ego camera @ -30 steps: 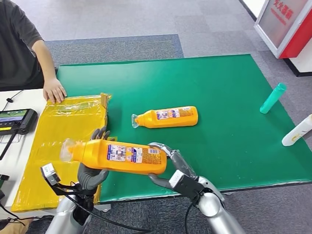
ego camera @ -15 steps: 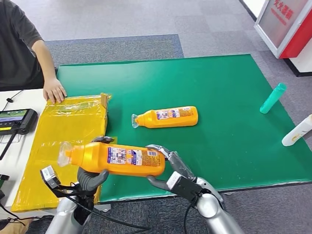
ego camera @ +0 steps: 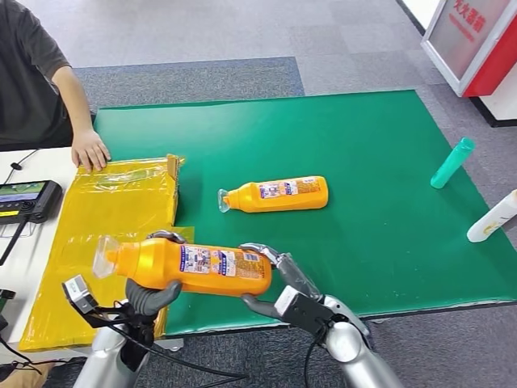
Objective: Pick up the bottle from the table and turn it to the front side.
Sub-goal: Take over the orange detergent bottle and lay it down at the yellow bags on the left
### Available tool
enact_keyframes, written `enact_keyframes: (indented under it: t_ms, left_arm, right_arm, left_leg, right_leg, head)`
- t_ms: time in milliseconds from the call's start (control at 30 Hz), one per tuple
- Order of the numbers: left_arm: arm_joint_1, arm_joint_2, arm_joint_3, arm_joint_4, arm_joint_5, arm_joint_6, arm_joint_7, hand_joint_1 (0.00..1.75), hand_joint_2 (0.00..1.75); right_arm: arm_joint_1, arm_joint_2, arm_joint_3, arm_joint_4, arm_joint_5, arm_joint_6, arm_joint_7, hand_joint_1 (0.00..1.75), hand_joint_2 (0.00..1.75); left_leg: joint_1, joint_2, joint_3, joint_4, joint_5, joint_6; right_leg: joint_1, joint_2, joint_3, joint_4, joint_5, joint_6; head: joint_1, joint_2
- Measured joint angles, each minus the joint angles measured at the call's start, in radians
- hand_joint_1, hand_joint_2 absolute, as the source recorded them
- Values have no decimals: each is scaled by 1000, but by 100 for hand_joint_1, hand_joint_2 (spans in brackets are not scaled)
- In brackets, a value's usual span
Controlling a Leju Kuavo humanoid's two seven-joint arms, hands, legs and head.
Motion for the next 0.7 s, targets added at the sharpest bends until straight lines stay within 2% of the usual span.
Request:
enact_keyframes:
  t_ms: [67,100,133,200,233,267,400,700]
  left_arm:
    - [2,0,0,-4,4,-1,1,175,175]
    - [3,0,0,-6,5,-1,1,175,175]
    - [4,0,0,-7,6,-1,1,175,175]
    - [5,0,0,-9,8,-3,1,175,175]
    - [7,0,-1,-12,10,-4,1,175,175]
    - [10,0,-1,-19,11,-5,2,175,175]
    - [30,1,-13,-85,-25,40,10,175,175]
    - [35,27,-69,-298,-241,302,51,175,175]
  right_arm:
    - [0,0,0,0,0,0,1,175,175]
    - [0,0,0,0,0,0,1,164,175]
    - [0,0,0,0,0,0,1,127,175]
    - [0,0,0,0,0,-1,2,39,175]
    - [0,0,0,0,0,-3,3,7,175]
    - [1,0,0,0,-1,-5,5,0,175]
    - [7,0,-3,-6,0,-20,13,0,175]
    - [35,0,-28,-18,10,-36,22,0,175]
  left_leg:
    - [0,0,0,0,0,0]
    - [0,0,0,0,0,0]
    - [0,0,0,0,0,0]
    - [0,0,0,0,0,0]
    - [0,0,0,0,0,0]
    - [0,0,0,0,0,0]
    - [0,0,0,0,0,0]
    - [0,0,0,0,0,0]
  right_leg:
    - [0,0,0,0,0,0]
    - [0,0,0,0,0,0]
    - [0,0,0,0,0,0]
    - [0,0,0,0,0,0]
    - [0,0,0,0,0,0]
    - [0,0,0,0,0,0]
    - [0,0,0,0,0,0]
    - [0,0,0,0,0,0]
  head:
    - [0,0]
    - [0,0]
    - [0,0]
    - [0,0]
    - [0,0]
    - [0,0]
    - [0,0]
    - [0,0]
